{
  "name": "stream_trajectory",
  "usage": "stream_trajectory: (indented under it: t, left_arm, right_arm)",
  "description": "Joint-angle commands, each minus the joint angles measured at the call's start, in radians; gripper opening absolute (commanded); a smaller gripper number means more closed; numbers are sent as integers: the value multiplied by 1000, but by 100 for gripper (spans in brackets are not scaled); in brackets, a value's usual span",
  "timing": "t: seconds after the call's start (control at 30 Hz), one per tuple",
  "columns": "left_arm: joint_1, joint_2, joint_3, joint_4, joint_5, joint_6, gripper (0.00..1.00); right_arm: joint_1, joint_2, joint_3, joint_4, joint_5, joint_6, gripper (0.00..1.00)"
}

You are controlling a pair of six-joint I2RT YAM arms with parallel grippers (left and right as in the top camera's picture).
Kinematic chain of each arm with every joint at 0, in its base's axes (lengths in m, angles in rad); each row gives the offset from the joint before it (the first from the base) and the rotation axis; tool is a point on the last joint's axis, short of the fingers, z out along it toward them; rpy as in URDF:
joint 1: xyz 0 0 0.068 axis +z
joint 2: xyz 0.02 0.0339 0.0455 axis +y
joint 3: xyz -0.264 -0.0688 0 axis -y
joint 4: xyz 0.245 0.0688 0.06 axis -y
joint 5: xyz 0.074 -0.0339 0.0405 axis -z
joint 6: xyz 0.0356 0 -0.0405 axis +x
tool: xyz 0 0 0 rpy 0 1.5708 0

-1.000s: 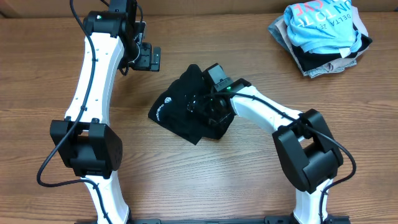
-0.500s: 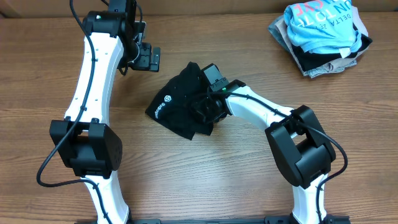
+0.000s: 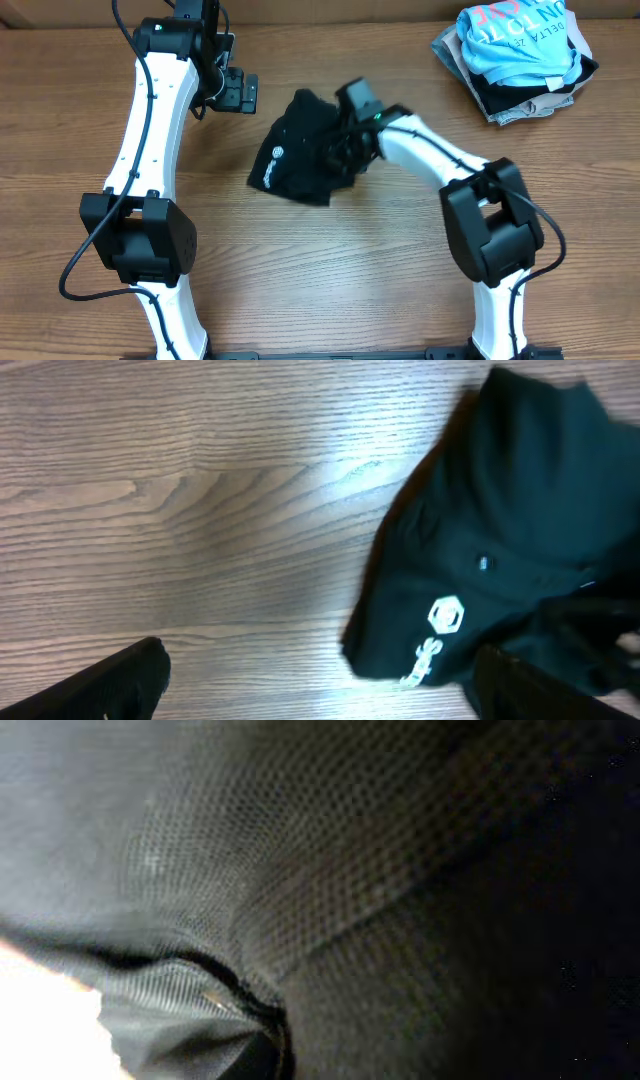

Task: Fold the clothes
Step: 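Lift the bundle with the right gripper and carry it to the back-right stack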

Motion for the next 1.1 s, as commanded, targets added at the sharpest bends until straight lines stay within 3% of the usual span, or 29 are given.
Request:
stream_trajectory:
  t: [0.0,0.13,0.53,0.83,1.07]
  left_arm:
    - [8,1,19,12,-9,19,100]
    - [8,1,19,17,-10,19,100]
    - [8,1,19,19,-10,20,100]
    - [8,1,19,30,-10,20,100]
    - [8,1,19,36,-9,19,100]
  right_arm:
    - [-50,-14,142,-22,-144,-122,4]
    - [-92,-14,288,-94,-257,-125,4]
    - [-261,-14,620,-164,-258,-139,4]
    - [-473,-14,663,-117,-256,-116,4]
    - [-596,-14,663,46,-256,-60,4]
